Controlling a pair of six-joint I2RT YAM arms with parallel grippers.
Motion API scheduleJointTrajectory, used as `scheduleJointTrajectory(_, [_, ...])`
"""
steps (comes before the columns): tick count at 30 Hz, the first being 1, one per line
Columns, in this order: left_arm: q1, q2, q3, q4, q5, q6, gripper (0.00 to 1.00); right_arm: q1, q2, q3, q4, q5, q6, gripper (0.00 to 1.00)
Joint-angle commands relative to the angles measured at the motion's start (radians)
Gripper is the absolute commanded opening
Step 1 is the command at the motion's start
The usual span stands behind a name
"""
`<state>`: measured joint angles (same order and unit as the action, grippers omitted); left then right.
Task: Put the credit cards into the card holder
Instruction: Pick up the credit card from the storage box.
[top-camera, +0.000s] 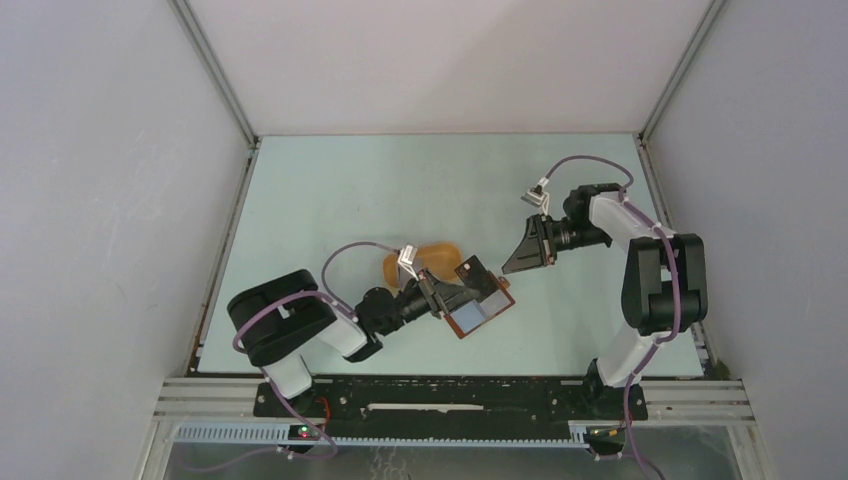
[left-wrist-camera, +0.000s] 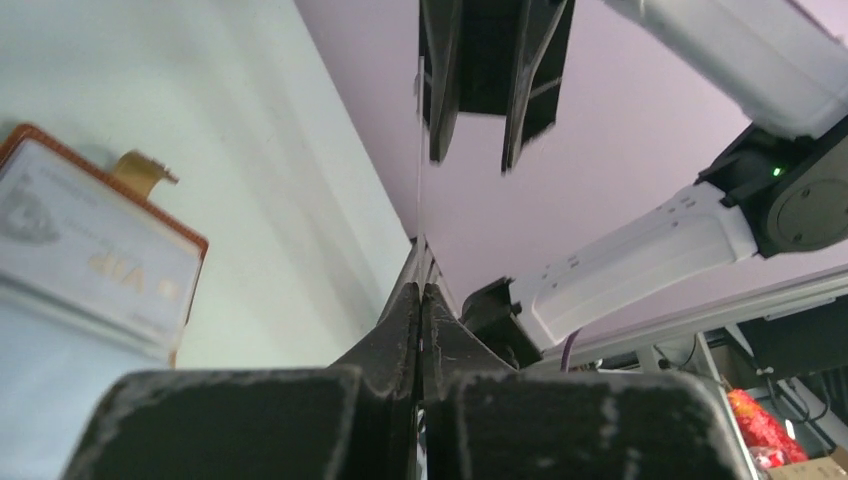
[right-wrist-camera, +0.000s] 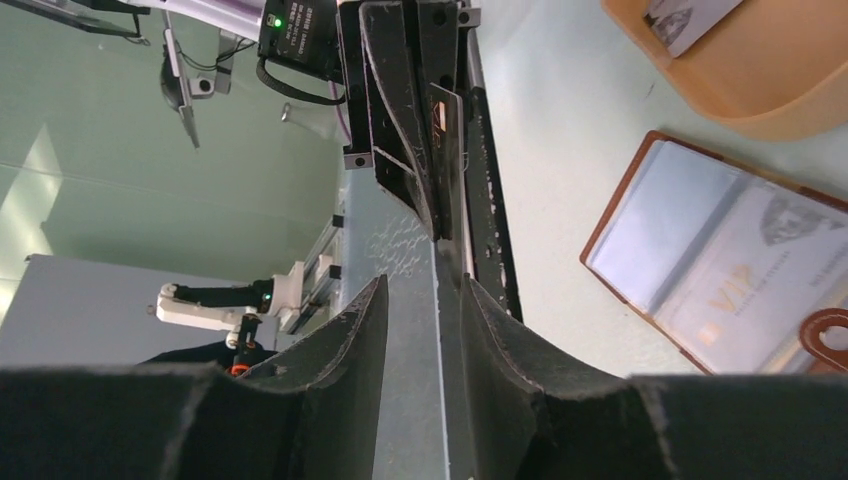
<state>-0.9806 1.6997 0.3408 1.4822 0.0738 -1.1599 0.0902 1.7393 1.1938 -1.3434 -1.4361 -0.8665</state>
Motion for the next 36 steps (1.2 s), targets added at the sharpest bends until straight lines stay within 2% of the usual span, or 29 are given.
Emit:
scheduleJointTrajectory(1, [0.010,-0.067,-0.085,0.030,0.067,0.053,0.00,-0.035,-0.063,0.039,-0.031,0.029,-0.066,0.41])
scheduleJointTrajectory(4, [0.014,-0.076,-0.129,0.030,0.114,0.041,0.00,-0.037,-0.101,0.038,0.028,0.083,-0.012,0.41])
scheduleJointTrajectory(9, [0.013,-0.030,-0.163,0.030,0.214,-0.037,0.00,-0.013,-0.192,-0.020,0.338,0.268,0.274,0.41])
scheduleJointTrajectory(12, [0.013,0.013,-0.177,0.031,0.247,-0.076,0.00,0.050,-0.238,-0.046,0.465,0.418,0.372,0.42])
scheduleJointTrajectory(17, [0.013,0.006,-0.230,0.031,0.258,-0.046,0.00,0.199,-0.221,-0.036,0.640,0.560,0.441,0.47])
scheduleJointTrajectory(19, [0.013,-0.009,-0.250,0.031,0.272,-0.025,0.00,0.256,-0.184,0.015,0.637,0.576,0.437,0.47])
scheduleJointTrajectory(21, [0.013,-0.033,-0.268,0.030,0.281,-0.001,0.00,0.299,-0.157,0.062,0.610,0.524,0.419,0.48])
scheduleJointTrajectory(23, [0.013,-0.058,-0.279,0.028,0.298,0.035,0.00,0.333,-0.155,0.086,0.553,0.452,0.348,0.49])
scheduleJointTrajectory(26, [0.013,-0.086,-0.290,0.018,0.325,0.098,0.00,0.370,-0.161,0.092,0.447,0.428,0.221,0.56])
scheduleJointTrajectory(28, [0.013,-0.102,-0.281,-0.012,0.345,0.142,0.00,0.380,-0.138,0.092,0.390,0.421,0.191,0.56])
scheduleJointTrajectory(30, [0.011,-0.132,-0.254,-0.102,0.357,0.197,0.00,0.383,-0.112,0.091,0.340,0.401,0.171,0.56])
scheduleJointTrajectory(36, [-0.007,-0.310,-0.146,-0.504,0.347,0.399,0.00,0.405,-0.097,0.085,0.264,0.363,0.105,0.55])
